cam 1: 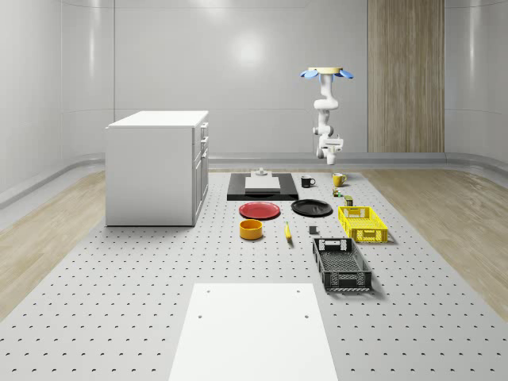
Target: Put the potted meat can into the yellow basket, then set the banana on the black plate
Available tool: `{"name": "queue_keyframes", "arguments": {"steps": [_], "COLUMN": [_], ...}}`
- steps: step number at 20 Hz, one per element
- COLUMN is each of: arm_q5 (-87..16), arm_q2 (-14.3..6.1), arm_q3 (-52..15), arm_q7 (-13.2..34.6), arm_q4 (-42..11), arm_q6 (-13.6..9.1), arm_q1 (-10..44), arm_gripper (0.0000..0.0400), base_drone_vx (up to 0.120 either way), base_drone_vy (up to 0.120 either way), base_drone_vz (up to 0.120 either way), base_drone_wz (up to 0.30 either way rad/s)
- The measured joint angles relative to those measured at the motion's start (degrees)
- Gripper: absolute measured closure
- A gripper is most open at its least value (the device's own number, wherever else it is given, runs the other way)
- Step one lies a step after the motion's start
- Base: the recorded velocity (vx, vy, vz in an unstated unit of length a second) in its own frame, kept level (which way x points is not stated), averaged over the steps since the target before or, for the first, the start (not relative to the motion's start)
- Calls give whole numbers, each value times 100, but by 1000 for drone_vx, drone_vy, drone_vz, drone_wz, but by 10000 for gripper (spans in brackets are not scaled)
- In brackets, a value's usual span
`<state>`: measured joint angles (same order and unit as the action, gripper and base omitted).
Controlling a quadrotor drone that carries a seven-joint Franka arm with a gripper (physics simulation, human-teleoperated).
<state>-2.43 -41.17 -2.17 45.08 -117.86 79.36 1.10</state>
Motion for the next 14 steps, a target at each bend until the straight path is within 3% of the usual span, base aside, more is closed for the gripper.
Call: {"name": "queue_keyframes", "arguments": {"steps": [8, 14], "arm_q5": [-750, -2424], "arm_q2": [-40, -148], "arm_q3": [-533, -1695], "arm_q7": [100, 352], "arm_q4": [-88, -507], "arm_q6": [46, 127], "arm_q1": [165, 543], "arm_gripper": [0, 0], "base_drone_vx": [120, 120], "base_drone_vy": [0, 0], "base_drone_vz": [0, 0], "base_drone_wz": [0, 0]}}
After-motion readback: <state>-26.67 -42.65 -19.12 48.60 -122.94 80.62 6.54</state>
